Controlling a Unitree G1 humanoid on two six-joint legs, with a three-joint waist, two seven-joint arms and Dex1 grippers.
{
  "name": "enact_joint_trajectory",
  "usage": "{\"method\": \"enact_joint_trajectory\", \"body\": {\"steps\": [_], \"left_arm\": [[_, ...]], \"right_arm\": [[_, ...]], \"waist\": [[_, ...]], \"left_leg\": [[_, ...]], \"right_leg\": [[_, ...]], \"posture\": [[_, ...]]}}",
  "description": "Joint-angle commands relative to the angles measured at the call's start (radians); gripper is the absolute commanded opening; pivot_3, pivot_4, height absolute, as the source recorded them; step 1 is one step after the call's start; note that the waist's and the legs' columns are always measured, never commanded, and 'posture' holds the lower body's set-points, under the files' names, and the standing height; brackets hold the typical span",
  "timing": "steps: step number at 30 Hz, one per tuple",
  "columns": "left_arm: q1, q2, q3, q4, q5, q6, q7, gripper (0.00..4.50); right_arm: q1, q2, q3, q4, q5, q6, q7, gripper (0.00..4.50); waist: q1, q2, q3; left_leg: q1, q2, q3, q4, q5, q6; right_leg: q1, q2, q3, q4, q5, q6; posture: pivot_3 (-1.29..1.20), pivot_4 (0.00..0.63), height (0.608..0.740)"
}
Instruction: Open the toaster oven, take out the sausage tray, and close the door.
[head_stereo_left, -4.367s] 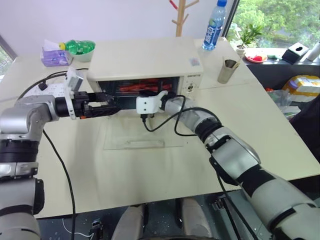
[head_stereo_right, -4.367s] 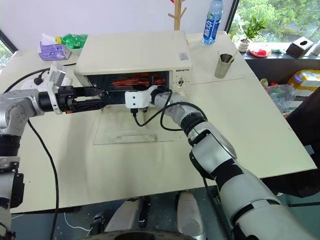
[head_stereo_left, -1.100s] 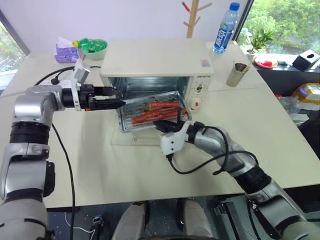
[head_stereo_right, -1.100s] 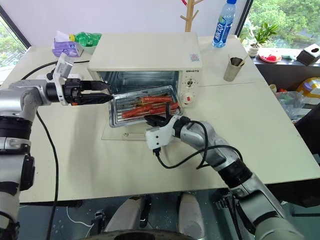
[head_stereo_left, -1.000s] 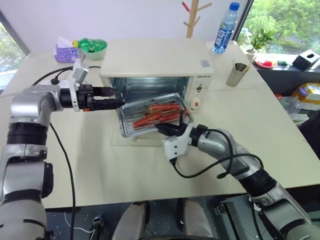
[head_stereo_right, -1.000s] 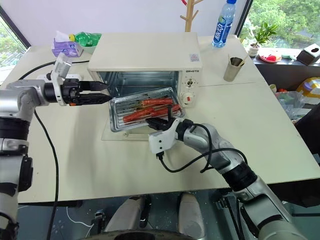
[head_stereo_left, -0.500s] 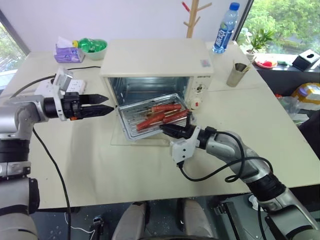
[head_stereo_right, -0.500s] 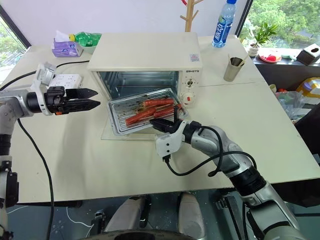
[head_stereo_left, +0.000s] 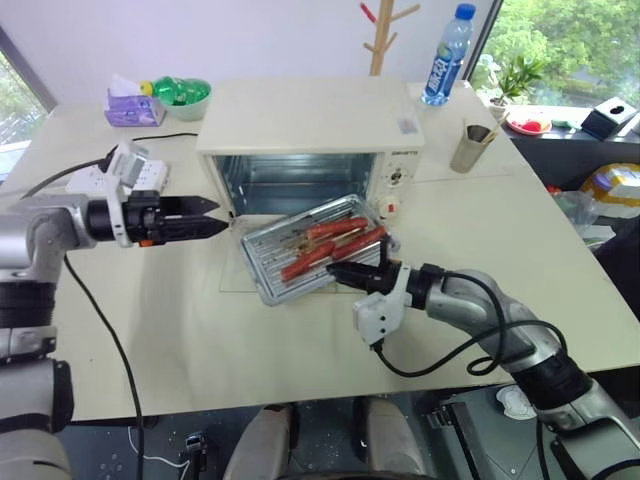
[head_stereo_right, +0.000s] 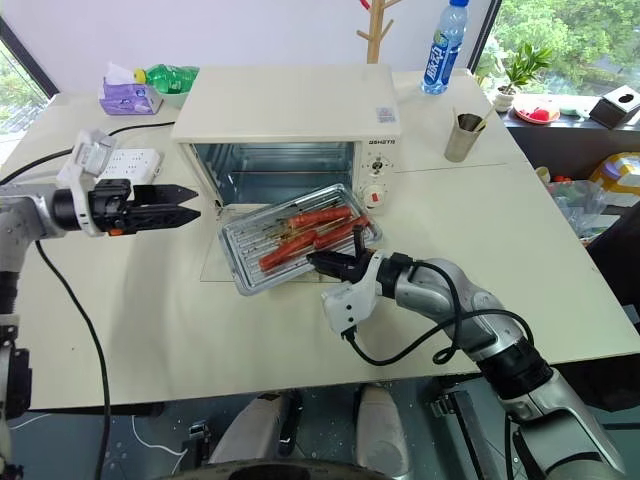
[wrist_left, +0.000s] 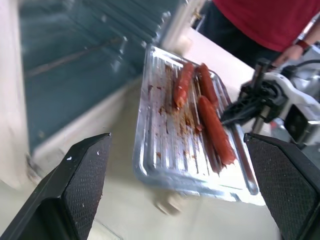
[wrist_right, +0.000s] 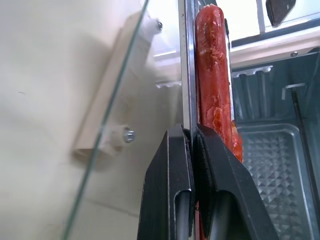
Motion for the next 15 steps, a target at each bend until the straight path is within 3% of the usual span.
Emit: {"method": "enact_joint_trajectory", "body": {"steps": [1,4,7,15], "left_arm": [[0.081,0.066,0.109,-0.107,-0.118,0.145,-0.004,4.5],[0.19,0.075,0.233,-0.198,-0.243,0.32,0.056,4.5],[0.299,0.012,0.371,-0.283,-0.356,0.478,0.175,4.5],[0.428,-0.304,0.57,-0.445,-0.527,0.669,0.54,4.5]], "right_arm": [[0.01,-0.015,-0.053,-0.063,0.049,-0.022,0.0,0.07],[0.016,-0.018,-0.054,-0.065,0.064,-0.043,0.004,0.07],[0.015,-0.02,-0.055,-0.064,0.075,-0.077,0.003,0.07],[0.024,-0.04,-0.069,-0.082,0.119,-0.133,0.027,0.07]], "waist": [[-0.001,0.0,0.0],[0.0,0.0,0.0],[0.0,0.0,0.0],[0.007,-0.001,0.0]], "left_leg": [[0.0,0.0,0.0,0.0,0.0,0.0],[0.0,0.001,0.0,0.0,0.0,0.0],[0.0,0.001,0.0,0.0,0.0,0.0],[0.001,0.0,0.0,0.001,0.0,0.0]], "right_leg": [[0.0,0.0,0.0,0.0,0.0,0.0],[0.0,0.0,0.0,0.0,0.0,0.0],[0.0,0.0,0.0,0.0,0.0,0.0],[0.002,-0.001,0.0,-0.001,0.0,0.0]], "posture": [[0.0,0.15,0.739],[0.0,0.15,0.739],[0.0,0.15,0.739],[0.0,0.15,0.739]]}}
